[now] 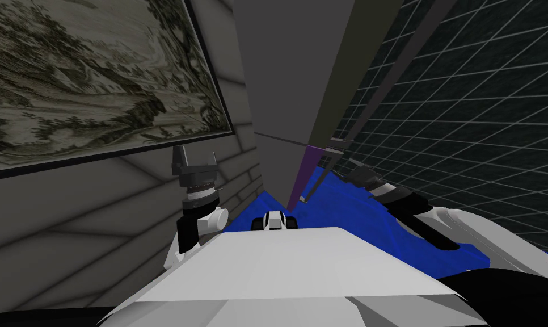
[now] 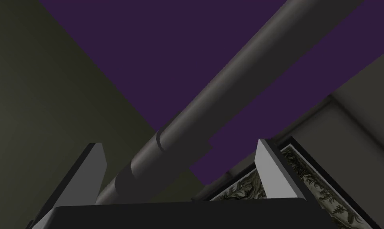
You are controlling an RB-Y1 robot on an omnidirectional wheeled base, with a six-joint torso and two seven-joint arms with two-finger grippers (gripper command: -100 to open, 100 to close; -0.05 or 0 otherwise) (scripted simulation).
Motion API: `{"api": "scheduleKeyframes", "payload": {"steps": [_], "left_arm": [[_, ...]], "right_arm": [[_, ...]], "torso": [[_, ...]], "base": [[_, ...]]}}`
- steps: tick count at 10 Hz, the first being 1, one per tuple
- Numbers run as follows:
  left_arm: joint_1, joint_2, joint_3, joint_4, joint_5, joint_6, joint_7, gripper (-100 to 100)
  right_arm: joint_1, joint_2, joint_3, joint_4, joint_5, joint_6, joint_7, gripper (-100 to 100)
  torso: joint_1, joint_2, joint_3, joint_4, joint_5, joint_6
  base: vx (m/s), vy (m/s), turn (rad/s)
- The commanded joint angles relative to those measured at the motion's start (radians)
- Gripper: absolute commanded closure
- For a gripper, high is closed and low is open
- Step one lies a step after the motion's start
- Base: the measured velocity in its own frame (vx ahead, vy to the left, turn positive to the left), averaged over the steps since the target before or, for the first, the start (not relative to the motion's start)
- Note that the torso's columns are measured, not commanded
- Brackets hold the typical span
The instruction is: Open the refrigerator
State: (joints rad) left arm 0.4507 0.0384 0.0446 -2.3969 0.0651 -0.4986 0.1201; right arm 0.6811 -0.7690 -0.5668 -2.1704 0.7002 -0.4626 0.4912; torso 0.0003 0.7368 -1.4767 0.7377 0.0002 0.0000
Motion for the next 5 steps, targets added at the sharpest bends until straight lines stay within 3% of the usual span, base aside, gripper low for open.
{"api": "scheduleKeyframes", "payload": {"steps": [1,4,5], "left_arm": [[0.0,0.0,0.0,0.0,0.0,0.0,0.0,0],[0.0,0.0,0.0,0.0,0.0,0.0,0.0,0],[0.0,0.0,0.0,0.0,0.0,0.0,0.0,0]], "right_arm": [[0.016,-0.056,-0.055,0.028,0.058,0.024,0.056,-100],[0.024,-0.1,-0.096,0.057,0.096,0.038,0.095,-100],[0.026,-0.093,-0.089,0.044,0.086,0.039,0.079,-100]], "torso": [[-0.002,0.0,0.0,0.0,-0.001,0.0],[-0.001,0.002,0.002,0.001,0.0,0.0],[-0.002,0.001,0.001,0.0,-0.001,0.0]], "base": [[0.034,0.143,-0.029],[0.014,0.136,-0.021],[0.009,0.047,-0.023]]}}
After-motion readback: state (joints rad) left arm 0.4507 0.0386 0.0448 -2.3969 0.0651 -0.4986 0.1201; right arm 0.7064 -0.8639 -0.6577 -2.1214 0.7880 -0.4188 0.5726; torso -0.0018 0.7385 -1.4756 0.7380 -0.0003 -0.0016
